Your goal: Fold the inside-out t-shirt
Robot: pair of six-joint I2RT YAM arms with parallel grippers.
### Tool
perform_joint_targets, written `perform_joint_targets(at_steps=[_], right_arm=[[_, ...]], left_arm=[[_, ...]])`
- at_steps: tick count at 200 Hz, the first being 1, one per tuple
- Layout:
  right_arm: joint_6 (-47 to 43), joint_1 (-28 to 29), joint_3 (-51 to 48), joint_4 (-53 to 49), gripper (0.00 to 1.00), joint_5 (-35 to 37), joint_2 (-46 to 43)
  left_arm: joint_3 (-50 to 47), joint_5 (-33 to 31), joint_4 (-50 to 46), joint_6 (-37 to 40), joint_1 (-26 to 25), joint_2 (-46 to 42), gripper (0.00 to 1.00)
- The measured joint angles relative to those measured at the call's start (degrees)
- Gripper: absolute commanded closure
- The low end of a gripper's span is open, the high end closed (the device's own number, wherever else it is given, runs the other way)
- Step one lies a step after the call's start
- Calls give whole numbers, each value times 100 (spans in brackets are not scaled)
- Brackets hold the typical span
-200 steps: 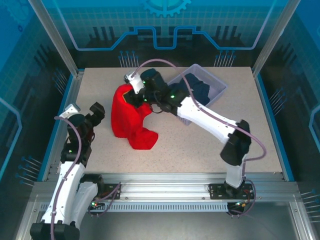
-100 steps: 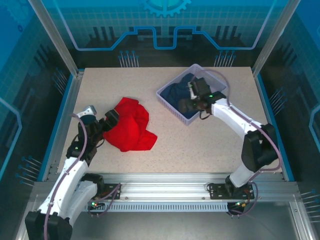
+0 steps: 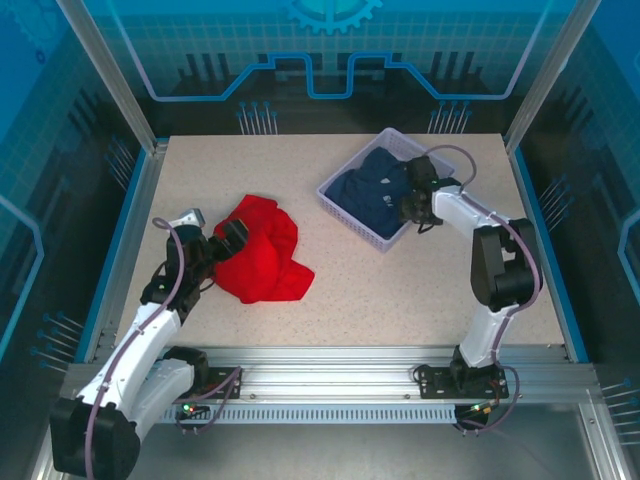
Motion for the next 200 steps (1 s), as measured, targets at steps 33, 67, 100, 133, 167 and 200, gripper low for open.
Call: perform_joint_targets(at_steps=[33, 67, 100, 133, 167, 200], right_arm=[[-409, -841, 861, -428, 48, 369, 533], [-815, -1751, 2356, -970, 45, 1158, 1377], [-1257, -1703, 2723, -944, 33, 1381, 1193], [-1738, -389, 1676, -525, 27, 542, 256], [-2144, 208, 1504, -452, 32, -116, 391], [-2378, 87, 1486, -470, 49, -7, 807]], left_arm=[[0, 2, 2, 13, -4, -59, 1], [0, 42, 37, 13, -9, -59, 1], [0, 68, 160, 11, -42, -13, 1], [0, 109, 238, 13, -70, 149, 1], [0, 153, 238, 109, -90, 280, 1], [0, 157, 271, 127, -94, 295, 1]])
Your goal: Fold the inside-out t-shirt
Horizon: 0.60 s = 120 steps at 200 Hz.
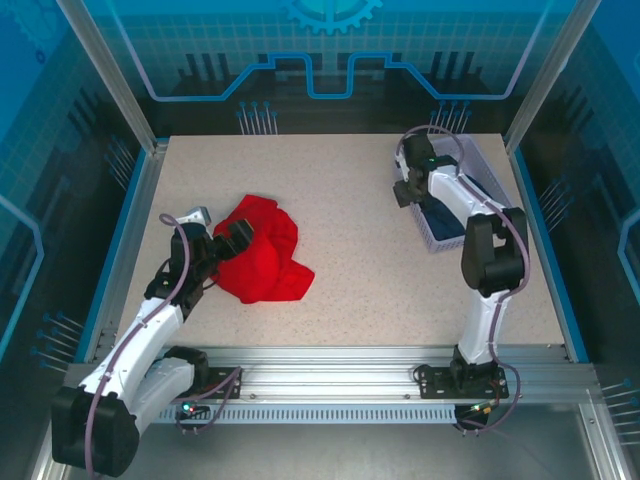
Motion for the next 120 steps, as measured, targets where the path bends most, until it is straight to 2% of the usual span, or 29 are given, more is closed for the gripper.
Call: perform_joint_targets(at_steps=[24, 39, 81, 92, 107, 114, 120], right_arm=[[-210, -107, 284, -96, 66, 341, 505], [-356, -247, 636, -181, 73, 437, 804], [-822, -922, 2028, -223, 77, 960, 1637], [-938, -1073, 2402, -234, 76, 1123, 1843], [-1069, -1211, 2983, -254, 71, 1399, 2173], [-1108, -1237, 3233, -302, 64, 1508, 2315], [-1130, -1246, 3458, -393, 53, 1569, 2433]], left_arm=[[0, 42, 20, 2, 0, 0, 1], [0, 57, 22, 20, 0, 0, 1], [0, 57, 2, 129, 0, 105, 1], [0, 57, -31, 153, 0, 201, 1], [0, 55, -153, 190, -2, 337, 1], [0, 55, -234, 210, 0, 398, 1], [0, 55, -306, 238, 0, 446, 1]])
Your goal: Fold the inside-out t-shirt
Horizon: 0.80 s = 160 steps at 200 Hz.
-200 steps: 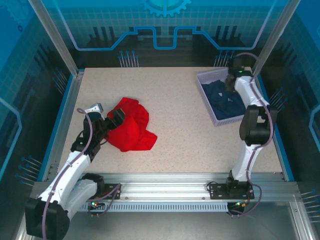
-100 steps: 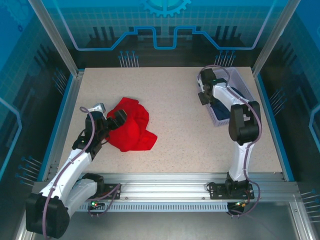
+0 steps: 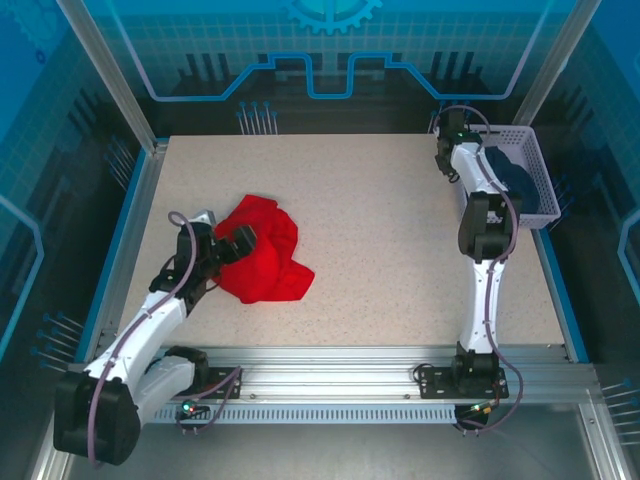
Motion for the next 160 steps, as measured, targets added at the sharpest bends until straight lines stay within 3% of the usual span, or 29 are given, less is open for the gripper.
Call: perform_joint_targets(at_steps=[10, 32, 54, 70, 84, 102, 115, 126, 160], right_arm=[[-57, 26, 203, -55, 41, 59, 94], [9, 234, -107, -35, 27, -31, -186], [229, 807, -1231, 144, 23, -479, -1198], [446, 1480, -1982, 407, 22, -837, -2068], [656, 2140, -2498, 704, 22, -1228, -2712], [1001, 2855, -3069, 1062, 23, -1790, -3265], [1298, 3110, -3532, 1252, 25, -2173, -3486], [1556, 3169, -3998, 1397, 27, -2538, -3602], [2096, 3182, -5794, 1851, 22, -3722, -4037]], left_arm=[[0, 0, -109, 46, -2, 92, 1], [2, 35, -317, 94, -7, 413, 1], [140, 87, -481, 197, -157, 988, 2], [332, 87, -549, 256, -339, 1408, 7], [468, 105, -455, 363, -420, 1720, 23], [745, 284, -289, 424, -463, 2343, 56], [1040, 529, -201, 505, -503, 2870, 78], [1217, 785, -61, 520, -549, 3152, 91], [1255, 1401, 501, 293, -667, 2802, 100]])
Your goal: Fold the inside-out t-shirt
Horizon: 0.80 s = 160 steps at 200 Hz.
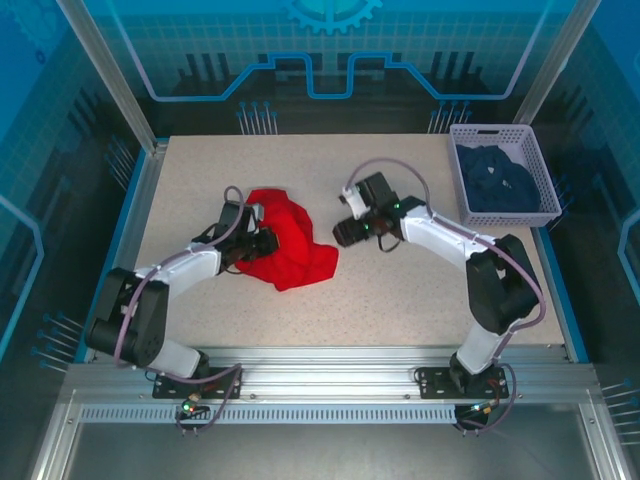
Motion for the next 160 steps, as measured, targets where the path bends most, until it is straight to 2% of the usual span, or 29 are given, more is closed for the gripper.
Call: perform_joint_targets(at_steps=[34, 79, 112, 144, 160], right_arm=[[192, 164, -315, 105, 21, -173, 136], [280, 186, 457, 328, 27, -299, 1145], [400, 328, 901, 354, 59, -459, 1775], [363, 354, 992, 155, 99, -660, 1858], [382, 245, 1014, 22, 100, -883, 1659]], left_arm=[[76, 44, 138, 2, 2, -411, 100], [70, 59, 122, 0, 2, -413, 100], [70, 52, 111, 2, 2, -420, 100], [70, -17, 70, -2, 9, -608, 100], [70, -63, 57, -63, 9, -833, 100]])
